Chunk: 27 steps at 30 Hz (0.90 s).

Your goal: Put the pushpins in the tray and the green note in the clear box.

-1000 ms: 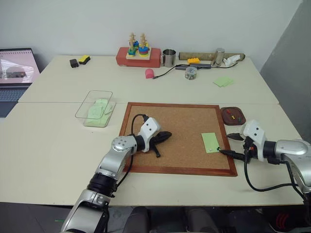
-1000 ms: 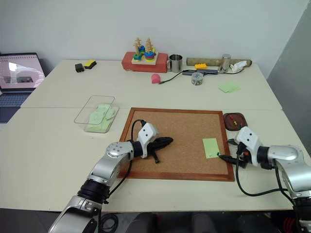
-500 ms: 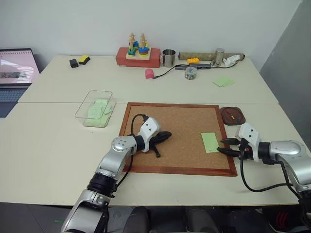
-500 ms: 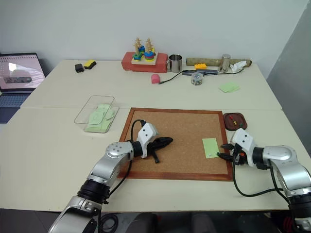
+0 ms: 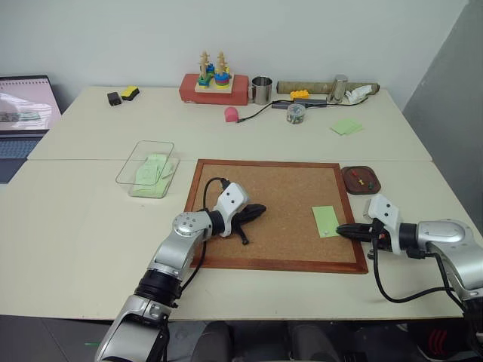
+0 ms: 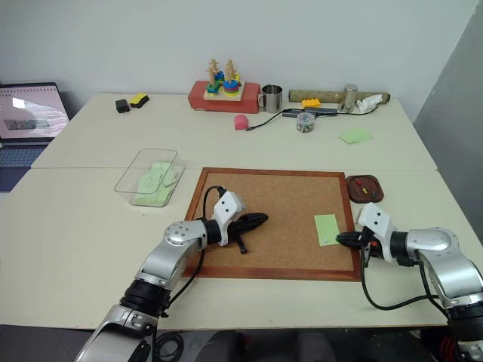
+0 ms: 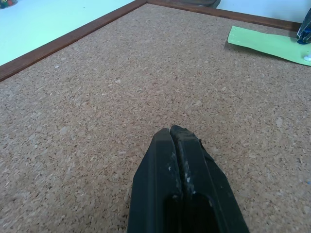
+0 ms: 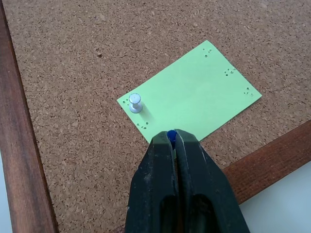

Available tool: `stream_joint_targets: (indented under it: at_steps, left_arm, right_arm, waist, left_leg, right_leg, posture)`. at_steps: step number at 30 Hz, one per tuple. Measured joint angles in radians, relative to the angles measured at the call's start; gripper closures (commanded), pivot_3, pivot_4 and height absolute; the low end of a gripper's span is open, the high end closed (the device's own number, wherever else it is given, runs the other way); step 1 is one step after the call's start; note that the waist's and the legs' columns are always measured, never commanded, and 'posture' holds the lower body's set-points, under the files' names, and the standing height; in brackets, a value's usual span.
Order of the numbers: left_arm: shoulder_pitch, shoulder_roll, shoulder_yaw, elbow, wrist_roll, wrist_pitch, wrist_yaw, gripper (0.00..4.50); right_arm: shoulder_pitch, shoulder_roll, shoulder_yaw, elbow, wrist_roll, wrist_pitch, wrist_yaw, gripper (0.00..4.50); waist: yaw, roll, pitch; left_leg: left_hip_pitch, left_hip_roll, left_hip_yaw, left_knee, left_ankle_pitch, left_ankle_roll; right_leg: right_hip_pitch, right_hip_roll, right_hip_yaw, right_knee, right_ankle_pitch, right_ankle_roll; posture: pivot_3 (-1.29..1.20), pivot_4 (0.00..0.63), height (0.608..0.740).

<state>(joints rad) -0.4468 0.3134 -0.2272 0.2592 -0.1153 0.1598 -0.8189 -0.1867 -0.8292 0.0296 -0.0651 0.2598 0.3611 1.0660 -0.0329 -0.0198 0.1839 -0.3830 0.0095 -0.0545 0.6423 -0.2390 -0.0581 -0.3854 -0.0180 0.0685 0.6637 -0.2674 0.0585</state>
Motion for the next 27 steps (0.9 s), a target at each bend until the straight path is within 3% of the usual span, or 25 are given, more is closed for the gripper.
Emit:
stream_joint_targets:
  at_steps: [20, 27]
  left_arm:
    - [0.004, 0.000, -0.002, 0.004, 0.006, -0.014, 0.003, 4.50]
    - [0.003, 0.000, -0.002, 0.004, 0.006, -0.015, 0.004, 4.50]
  right_arm:
    - [-0.018, -0.017, -0.116, -0.068, 0.190, 0.163, 0.032, 4.49]
    - [-0.125, 0.039, -0.149, -0.016, 0.197, 0.190, -0.076, 4.49]
  waist:
    - [0.000, 0.000, 0.000]
    - [-0.002, 0.001, -0.001]
  left_leg:
    - [0.000, 0.000, 0.000, 0.000, 0.000, 0.000]
    - [0.000, 0.000, 0.001, 0.000, 0.000, 0.000]
  right_leg:
    - [0.000, 0.000, 0.000, 0.000, 0.000, 0.000]
    - [0.000, 0.000, 0.001, 0.000, 0.000, 0.001]
  posture:
    - [0.00, 0.150, 0.740]
    - [0.00, 0.150, 0.740]
